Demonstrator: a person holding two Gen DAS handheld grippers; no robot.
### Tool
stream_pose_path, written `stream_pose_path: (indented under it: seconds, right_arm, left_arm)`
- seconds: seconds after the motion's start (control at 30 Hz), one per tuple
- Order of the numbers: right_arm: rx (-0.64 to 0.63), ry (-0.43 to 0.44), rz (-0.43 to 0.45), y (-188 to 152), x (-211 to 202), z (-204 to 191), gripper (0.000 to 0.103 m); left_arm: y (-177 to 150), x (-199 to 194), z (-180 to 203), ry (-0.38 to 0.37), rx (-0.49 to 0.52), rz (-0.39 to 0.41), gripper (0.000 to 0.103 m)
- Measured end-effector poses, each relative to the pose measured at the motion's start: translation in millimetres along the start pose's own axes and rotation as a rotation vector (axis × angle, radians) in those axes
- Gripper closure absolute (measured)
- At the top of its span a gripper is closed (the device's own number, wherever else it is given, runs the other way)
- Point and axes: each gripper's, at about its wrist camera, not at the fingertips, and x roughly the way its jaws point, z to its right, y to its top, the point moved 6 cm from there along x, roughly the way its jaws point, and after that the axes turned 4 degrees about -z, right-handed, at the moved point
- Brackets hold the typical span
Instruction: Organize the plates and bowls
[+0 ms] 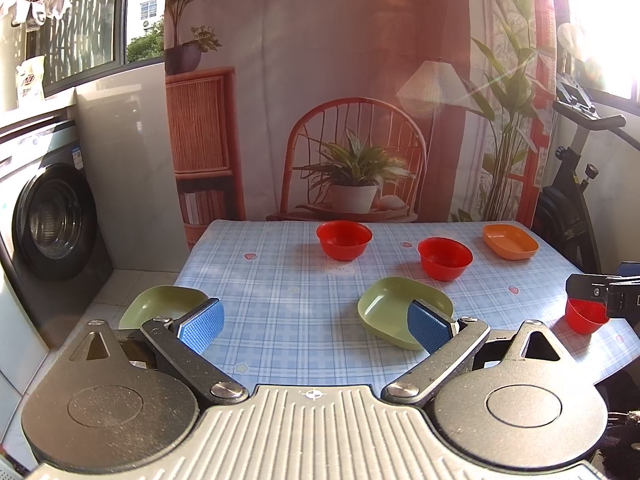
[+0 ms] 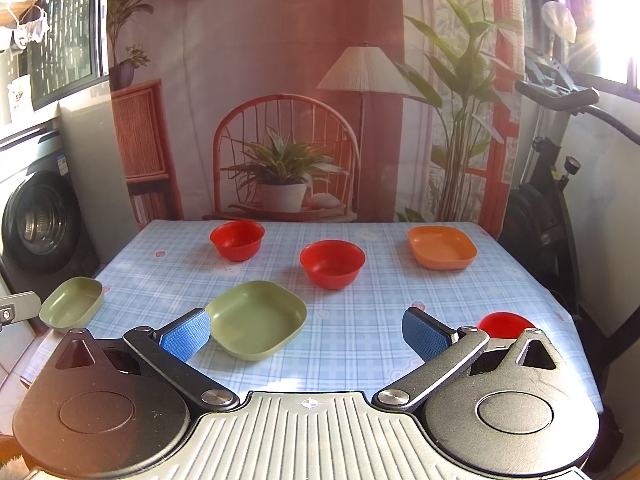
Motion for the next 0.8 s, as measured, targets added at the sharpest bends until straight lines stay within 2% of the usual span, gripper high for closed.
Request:
stream_pose_path:
  seconds: [0.13,0.23,0.4,0.5,0.63,0.8]
  right_arm:
    - [0.025,0.036,0.019,22.6,9.0,7.3,0.0]
    - [0.055,0.091,0.033,43.2,22.9,9.5,0.0]
    - [0.093,0.124,0.049,69.4,43.3,14.3,0.0]
    - [0.09,0.124,0.063,83.3,59.5,12.5,0.0]
    - [0.073,0.143,0.072,97.9,84.8,-4.1,0.0]
    - [0.091,0.199,0.088,110.2,122.3,-35.0,0.0]
  left_arm:
    - [11.5,8.5,-10.9,0.082,0.021,0.02,0.004]
    - [26.2,16.6,-23.9,0.11,0.011,0.027,0.004]
    - [53.8,32.8,-37.2,0.124,0.017,0.023,0.004]
    - [72.4,38.5,-45.2,0.103,0.029,0.044,0.004]
    - [87.3,51.7,-58.7,0.11,0.063,0.053,0.004]
    - [90.2,80.2,-87.1,0.146,0.084,0.001,0.004]
